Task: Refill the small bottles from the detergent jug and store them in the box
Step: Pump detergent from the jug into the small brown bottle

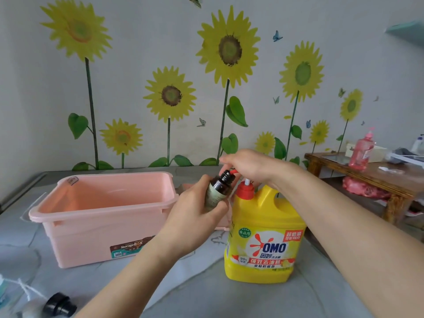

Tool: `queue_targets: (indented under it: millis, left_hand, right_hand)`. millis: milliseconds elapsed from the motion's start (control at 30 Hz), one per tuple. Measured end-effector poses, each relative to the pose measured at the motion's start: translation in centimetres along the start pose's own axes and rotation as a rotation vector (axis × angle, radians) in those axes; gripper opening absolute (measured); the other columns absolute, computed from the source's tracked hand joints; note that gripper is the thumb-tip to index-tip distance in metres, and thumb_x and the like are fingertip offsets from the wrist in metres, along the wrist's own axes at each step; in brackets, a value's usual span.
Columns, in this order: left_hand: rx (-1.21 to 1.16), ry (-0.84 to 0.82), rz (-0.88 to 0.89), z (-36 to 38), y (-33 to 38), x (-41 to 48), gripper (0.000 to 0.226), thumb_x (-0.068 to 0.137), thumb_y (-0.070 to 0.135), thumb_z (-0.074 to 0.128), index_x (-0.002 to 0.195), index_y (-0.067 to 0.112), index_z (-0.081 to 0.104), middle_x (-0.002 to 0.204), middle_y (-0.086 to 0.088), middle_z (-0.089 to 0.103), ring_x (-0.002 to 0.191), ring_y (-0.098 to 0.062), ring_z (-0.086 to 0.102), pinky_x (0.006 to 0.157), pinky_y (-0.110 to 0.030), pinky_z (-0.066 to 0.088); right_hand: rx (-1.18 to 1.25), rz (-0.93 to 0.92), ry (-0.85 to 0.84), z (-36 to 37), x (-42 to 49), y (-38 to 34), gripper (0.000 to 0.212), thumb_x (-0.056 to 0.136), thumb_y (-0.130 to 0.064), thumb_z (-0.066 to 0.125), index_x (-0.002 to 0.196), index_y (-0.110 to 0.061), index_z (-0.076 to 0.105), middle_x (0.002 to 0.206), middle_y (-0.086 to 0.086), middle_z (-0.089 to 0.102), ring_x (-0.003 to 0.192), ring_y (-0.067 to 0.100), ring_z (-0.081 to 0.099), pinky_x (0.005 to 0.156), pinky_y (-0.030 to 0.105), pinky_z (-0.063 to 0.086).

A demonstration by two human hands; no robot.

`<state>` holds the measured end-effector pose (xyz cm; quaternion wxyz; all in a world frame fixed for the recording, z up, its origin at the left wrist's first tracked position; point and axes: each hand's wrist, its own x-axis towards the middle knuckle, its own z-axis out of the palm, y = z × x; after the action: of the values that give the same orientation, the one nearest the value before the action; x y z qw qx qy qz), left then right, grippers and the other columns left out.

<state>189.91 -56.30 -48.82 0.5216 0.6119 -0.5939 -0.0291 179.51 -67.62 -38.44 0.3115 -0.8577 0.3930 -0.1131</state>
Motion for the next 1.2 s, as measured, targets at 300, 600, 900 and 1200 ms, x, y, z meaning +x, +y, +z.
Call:
queue_targets:
  millis: [300,600,900,1200]
  left_hand:
    - [0.005,-0.016,-0.007,-0.2,0.0,-0.1,0.017,0.084,0.041,0.055,0.093,0.028,0.049,0.076,0.004,0.065,0.074,-0.021,0.06,0.067,-0.049,0.05]
    - [0.056,0.0,0.01,-0.2,-0.1,0.0,0.015,0.089,0.038,0.057,0.096,0.028,0.048,0.076,0.007,0.06,0.07,-0.016,0.056,0.064,-0.043,0.048]
    - [0.09,-0.007,0.009,-0.6,0.4,-0.1,0.018,0.09,0.036,0.057,0.099,0.023,0.048,0.08,0.006,0.059,0.072,-0.019,0.056,0.067,-0.047,0.05]
    - [0.093,-0.001,0.018,-0.3,0.7,-0.2,0.017,0.09,0.037,0.057,0.091,0.024,0.046,0.076,0.006,0.058,0.07,-0.019,0.055,0.062,-0.042,0.046]
  right_hand:
    - [0.04,0.008,-0.059,-0.2,-0.6,0.1,0.049,0.102,-0.044,0.035,0.111,-0.013,0.072,0.095,0.008,0.077,0.085,0.018,0.069,0.079,0.036,0.047]
    - [-0.091,0.017,-0.096,-0.4,-0.2,-0.4,0.066,0.097,-0.069,0.028,0.113,-0.023,0.073,0.11,0.004,0.073,0.109,0.021,0.061,0.087,0.039,0.047]
    - [-0.3,-0.001,-0.088,-0.9,-0.2,-1.1,0.075,0.097,-0.071,0.017,0.129,-0.022,0.064,0.119,0.006,0.068,0.117,0.022,0.057,0.108,0.042,0.036]
    - [-0.227,0.077,-0.014,-0.2,0.8,-1.5,0.078,0.096,-0.073,0.018,0.135,-0.019,0.057,0.11,0.006,0.065,0.116,0.029,0.058,0.1,0.048,0.04]
